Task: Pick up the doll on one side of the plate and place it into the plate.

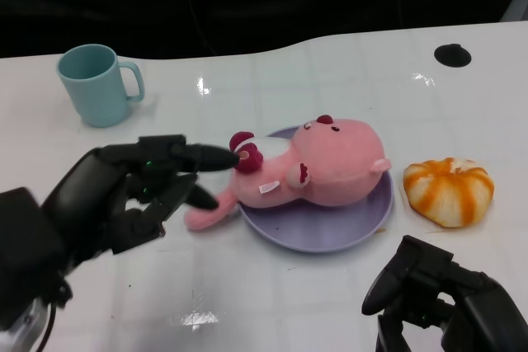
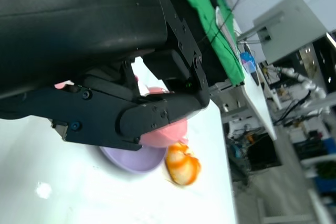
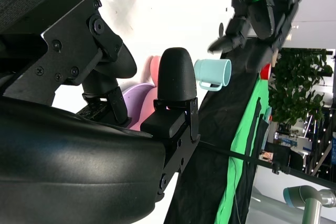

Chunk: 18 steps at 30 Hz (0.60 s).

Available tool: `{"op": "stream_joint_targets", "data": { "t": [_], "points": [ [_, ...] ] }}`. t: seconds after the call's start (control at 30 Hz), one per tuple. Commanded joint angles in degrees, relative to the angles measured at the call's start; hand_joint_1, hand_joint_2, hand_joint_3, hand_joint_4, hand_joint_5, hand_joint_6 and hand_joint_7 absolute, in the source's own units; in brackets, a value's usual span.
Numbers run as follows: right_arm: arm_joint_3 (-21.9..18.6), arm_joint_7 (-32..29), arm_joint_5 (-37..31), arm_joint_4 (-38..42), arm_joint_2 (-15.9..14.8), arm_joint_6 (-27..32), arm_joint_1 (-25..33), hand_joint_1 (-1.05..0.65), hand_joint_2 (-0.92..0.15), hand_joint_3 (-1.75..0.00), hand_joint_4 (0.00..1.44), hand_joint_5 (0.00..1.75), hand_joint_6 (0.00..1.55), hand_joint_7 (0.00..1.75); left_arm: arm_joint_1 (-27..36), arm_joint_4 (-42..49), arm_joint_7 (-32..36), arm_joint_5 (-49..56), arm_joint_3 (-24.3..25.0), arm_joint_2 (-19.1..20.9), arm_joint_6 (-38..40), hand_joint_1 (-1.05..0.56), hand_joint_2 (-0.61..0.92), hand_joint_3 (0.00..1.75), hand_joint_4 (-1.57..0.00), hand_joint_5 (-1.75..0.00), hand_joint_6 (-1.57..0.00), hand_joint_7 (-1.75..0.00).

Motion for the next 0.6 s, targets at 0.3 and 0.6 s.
{"op": "stream_joint_targets", "data": {
  "t": [0.3,0.6],
  "points": [
    [-0.7,0.2,0.5,0.9,-0.3,-0.5,-0.7,0.06,-0.41,-1.36,0.72,1.75,0.64,1.52,8.3,-10.2,4.8,-10.4,4.3,-0.5,18.5,-0.02,0.53,1.3,-0.77,-1.67,-0.76,-1.35],
    [-1.6,0.4,0.6,1.9,-0.6,-1.1,-0.8,0.06,-0.41,-1.36,0.72,1.74,0.64,1.51,9.4,-10.4,6.3,-14.6,4.7,-1.1,26.9,-0.04,0.54,1.31,-0.87,-1.75,-0.76,-1.61]
  ]
}}
